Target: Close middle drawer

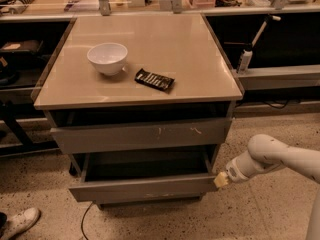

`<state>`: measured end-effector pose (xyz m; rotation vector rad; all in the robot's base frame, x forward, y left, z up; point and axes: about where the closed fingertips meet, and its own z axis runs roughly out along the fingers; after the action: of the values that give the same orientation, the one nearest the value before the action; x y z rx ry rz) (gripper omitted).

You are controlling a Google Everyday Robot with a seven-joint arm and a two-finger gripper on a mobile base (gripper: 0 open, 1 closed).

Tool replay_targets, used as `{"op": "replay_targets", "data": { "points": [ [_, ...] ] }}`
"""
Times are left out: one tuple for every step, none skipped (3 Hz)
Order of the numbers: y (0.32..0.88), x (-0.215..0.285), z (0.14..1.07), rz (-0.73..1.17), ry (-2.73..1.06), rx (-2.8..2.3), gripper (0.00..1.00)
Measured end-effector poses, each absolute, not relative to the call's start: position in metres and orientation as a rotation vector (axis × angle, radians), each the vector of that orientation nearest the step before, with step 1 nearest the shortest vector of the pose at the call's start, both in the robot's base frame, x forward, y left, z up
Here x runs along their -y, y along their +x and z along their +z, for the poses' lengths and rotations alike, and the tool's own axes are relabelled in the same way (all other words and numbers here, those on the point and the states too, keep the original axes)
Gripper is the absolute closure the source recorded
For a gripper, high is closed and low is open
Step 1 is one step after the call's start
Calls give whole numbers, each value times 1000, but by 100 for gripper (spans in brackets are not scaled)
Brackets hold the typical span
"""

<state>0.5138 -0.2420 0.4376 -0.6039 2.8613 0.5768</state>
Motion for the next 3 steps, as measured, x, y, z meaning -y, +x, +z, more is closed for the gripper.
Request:
{"op": "replay_targets", "data": {
  "points": [
    [521,228,438,559,-621,-2843,100],
    [535,226,435,524,-598,-2838,100],
    [552,229,432,491,-563,-2831,100]
  ]
}}
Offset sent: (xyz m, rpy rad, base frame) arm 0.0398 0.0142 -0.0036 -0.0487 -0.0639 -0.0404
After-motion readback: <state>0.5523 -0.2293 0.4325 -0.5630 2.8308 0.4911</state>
